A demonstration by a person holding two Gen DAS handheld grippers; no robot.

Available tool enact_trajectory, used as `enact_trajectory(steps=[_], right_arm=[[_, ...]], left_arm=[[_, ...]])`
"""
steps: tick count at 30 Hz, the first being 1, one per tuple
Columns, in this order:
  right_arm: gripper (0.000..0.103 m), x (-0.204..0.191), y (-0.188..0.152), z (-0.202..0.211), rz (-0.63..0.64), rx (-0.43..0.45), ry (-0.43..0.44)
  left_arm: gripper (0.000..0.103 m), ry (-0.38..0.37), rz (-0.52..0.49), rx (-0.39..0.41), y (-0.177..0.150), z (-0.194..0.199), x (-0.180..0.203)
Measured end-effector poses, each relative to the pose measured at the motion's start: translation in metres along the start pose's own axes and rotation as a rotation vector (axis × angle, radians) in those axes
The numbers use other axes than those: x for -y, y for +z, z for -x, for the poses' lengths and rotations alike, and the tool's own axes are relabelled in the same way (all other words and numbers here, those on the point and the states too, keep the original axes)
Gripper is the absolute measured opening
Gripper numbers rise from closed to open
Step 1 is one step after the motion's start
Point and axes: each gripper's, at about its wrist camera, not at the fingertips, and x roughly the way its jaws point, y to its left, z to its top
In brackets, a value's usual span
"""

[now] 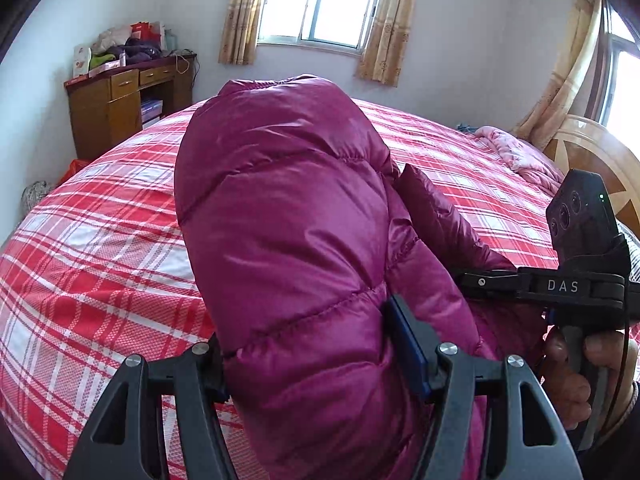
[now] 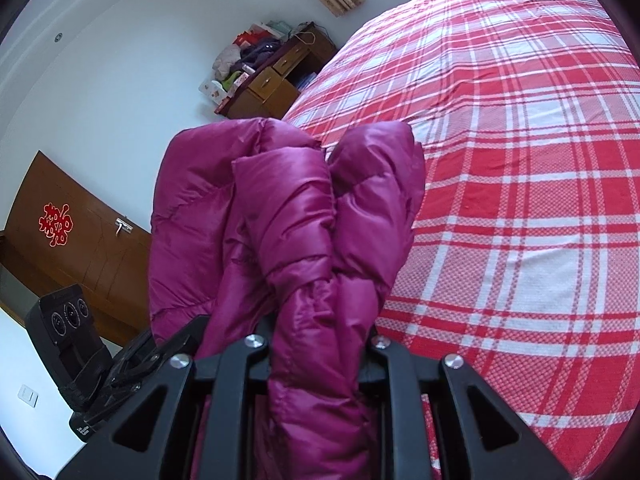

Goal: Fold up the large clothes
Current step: 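Lower the jacket bundle onto the bed with both grippers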

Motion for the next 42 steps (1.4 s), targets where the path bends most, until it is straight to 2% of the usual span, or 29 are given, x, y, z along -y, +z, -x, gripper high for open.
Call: enact_trajectory(steps=[15, 23, 29, 33, 42], right_arm=[[0.022, -0.005, 0.003, -0.003, 0.008, -0.015, -0.004], [0.023, 0.003, 0.004, -0.010, 0.005, -0.019, -0.029], [0.036, 0.013, -0.001, -0.012, -0.021, -0.004, -0.052], [0.049, 0.012, -0.001, -0.013, -0.010, 0.008, -0.087], [0.052, 0.000, -0.004, -0.017, 0.065, 0.016, -0.181]], left_arm=[[0.065, 0.022, -0.005, -0.019, -0.004, -0.004, -0.008], [0.065, 0.062, 0.001, -0.046, -0.012, -0.011, -0.017], [0.075, 0.086, 0.019, -0.056, -0.016, -0.016, -0.021], [0.087, 0.130, 0.017, -0.047, -0.018, -0.017, -0.023], [0.094, 0.136, 0.047, -0.041, -0.025, -0.021, -0.033]])
